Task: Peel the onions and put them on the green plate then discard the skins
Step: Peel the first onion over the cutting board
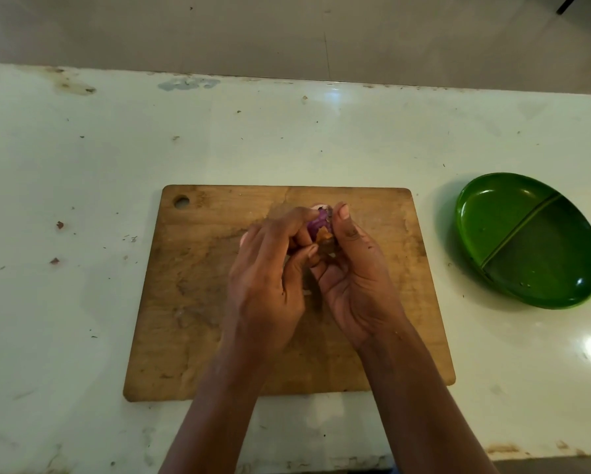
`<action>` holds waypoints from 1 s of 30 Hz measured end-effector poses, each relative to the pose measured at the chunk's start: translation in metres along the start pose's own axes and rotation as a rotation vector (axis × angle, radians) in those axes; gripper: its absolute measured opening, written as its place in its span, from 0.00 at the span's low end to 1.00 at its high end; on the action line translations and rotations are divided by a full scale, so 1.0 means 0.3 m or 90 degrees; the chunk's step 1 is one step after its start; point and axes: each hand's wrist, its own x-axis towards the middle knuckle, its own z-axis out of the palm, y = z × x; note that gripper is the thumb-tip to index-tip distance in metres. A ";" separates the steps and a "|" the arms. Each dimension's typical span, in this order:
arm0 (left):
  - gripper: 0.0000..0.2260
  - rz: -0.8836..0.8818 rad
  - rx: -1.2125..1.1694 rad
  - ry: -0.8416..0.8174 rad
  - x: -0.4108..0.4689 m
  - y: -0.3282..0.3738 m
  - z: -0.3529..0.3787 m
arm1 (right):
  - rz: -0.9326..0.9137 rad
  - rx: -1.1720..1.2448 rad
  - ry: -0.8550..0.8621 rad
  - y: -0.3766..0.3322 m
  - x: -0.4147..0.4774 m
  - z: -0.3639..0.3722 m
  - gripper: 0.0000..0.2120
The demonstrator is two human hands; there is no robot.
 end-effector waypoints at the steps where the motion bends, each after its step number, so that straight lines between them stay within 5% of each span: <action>1: 0.16 0.006 0.004 -0.002 0.000 -0.002 0.003 | -0.003 0.003 0.008 0.001 0.003 0.000 0.19; 12: 0.13 -0.003 0.002 0.069 0.003 -0.020 -0.004 | -0.003 0.059 0.176 -0.018 0.003 0.012 0.21; 30: 0.14 0.031 0.035 0.077 -0.005 -0.002 0.009 | -0.005 -0.005 0.049 0.000 0.004 -0.007 0.18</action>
